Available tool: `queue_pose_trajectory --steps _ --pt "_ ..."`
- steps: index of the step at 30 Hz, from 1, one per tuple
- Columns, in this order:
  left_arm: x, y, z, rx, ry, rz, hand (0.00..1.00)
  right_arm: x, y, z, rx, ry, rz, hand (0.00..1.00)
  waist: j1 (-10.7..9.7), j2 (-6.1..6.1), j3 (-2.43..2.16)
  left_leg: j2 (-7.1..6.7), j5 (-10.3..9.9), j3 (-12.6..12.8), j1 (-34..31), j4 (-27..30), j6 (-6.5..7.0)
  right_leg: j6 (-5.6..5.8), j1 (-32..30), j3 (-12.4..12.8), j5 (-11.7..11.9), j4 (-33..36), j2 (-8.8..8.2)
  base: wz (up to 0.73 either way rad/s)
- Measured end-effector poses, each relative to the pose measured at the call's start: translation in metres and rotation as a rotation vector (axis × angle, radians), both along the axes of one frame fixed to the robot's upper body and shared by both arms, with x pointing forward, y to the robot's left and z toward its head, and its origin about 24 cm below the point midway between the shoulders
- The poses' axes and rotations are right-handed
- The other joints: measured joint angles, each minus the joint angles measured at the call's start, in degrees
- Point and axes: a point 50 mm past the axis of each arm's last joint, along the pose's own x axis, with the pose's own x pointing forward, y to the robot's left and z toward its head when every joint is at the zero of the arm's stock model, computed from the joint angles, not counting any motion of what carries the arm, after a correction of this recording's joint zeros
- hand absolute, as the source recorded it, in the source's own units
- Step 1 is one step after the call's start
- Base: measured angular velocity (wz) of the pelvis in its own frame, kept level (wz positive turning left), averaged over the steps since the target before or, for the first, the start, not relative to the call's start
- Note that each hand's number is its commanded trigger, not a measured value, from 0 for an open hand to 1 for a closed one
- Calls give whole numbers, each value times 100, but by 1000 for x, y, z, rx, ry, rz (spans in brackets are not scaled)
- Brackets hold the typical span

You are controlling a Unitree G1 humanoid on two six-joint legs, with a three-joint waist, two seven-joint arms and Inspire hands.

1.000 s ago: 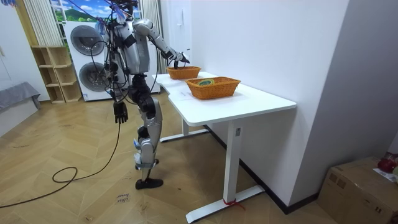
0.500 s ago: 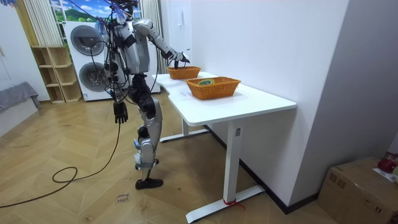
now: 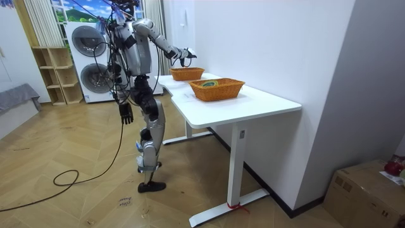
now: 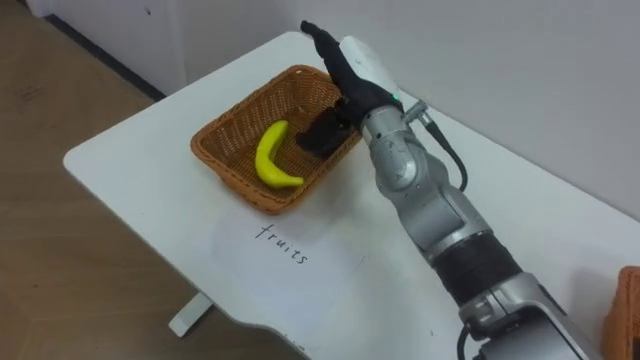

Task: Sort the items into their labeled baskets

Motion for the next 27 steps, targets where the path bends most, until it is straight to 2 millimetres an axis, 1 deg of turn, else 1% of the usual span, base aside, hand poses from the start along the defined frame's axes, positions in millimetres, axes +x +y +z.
queue_pose_trajectory --steps 1,2,4,6,7,9,10,13,15,16,17,18,19,20,21,25,27 --pt "0 0 0 0 -1 0 0 0 -1 1 3 -5 -8 0 -22 9 -3 -1 0 1 -4 6 0 0 -1 0 0 1 0 0" --pt "0 0 0 0 0 -1 0 1 -3 2 9 -11 -18 0 -84 30 -15 -1 0 6 -8 15 0 0 -2 2 0 6 -1 -4" --pt "1 0 0 1 -1 -1 0 2 -6 4 17 -16 -32 0 -138 57 -31 0 0 32 -3 24 0 -1 -1 8 1 9 -2 -4" --pt "0 0 0 0 1 1 0 3 -11 6 23 -25 -52 0 -266 82 -54 -3 0 39 9 55 0 -2 17 27 1 23 -5 0" --pt "0 0 0 0 1 1 0 3 -13 7 21 -30 -59 0 -280 88 -57 -3 0 43 11 61 0 -2 21 38 1 26 -5 0" --pt "5 0 1 2 -18 -2 0 5 -20 12 -6 -57 -88 0 -371 107 -66 1 0 58 13 68 0 -3 6 66 2 31 -4 -2" --pt "5 0 1 2 -24 -3 0 5 -23 16 -10 -77 -99 0 -427 114 -69 2 0 65 14 68 1 -3 0 115 2 31 -3 -7" --pt "7 1 2 5 -32 2 0 3 -29 31 -12 -138 -103 0 -496 143 -81 8 0 114 20 59 1 -8 -2 177 5 30 1 -9" --pt "8 3 2 14 -43 11 0 2 -34 44 1 -192 -114 0 -591 177 -114 12 0 157 68 30 3 -10 25 190 6 32 -2 -7" --pt "8 4 2 16 -45 10 0 1 -35 47 1 -205 -116 0 -620 182 -115 13 2 166 103 14 5 -10 44 199 7 31 -3 -9" --pt "8 4 3 17 -48 8 0 0 -36 50 10 -221 -116 0 -697 197 -106 15 4 192 177 -7 9 -10 99 241 7 29 -7 -15" --pt "7 3 2 16 -45 9 0 0 -37 51 19 -227 -113 0 -729 215 -121 25 5 246 264 -40 12 -10 126 307 6 31 -6 -18" --pt "7 3 2 15 -46 9 0 0 -38 52 20 -230 -113 0 -738 223 -123 30 5 269 288 -43 13 -10 135 334 6 31 -5 -25" --pt "8 3 2 13 -48 8 0 -1 -40 55 20 -240 -116 0 -764 237 -114 41 2 320 342 -64 17 -10 161 360 7 29 -4 -18" --pt "7 3 2 14 -49 8 0 -1 -42 57 27 -252 -123 0 -842 243 -109 43 -1 347 363 -82 22 -10 191 389 7 20 -3 -15" --pt "7 2 2 14 -51 7 0 -1 -51 62 54 -289 -164 0 -1014 260 -103 57 -9 449 418 -141 30 -10 187 494 7 29 0 -15" --pt "6 2 2 14 -50 7 0 -4 -56 68 61 -319 -175 0 -1081 280 -114 82 -18 532 410 -145 36 -15 104 576 11 46 11 -19"
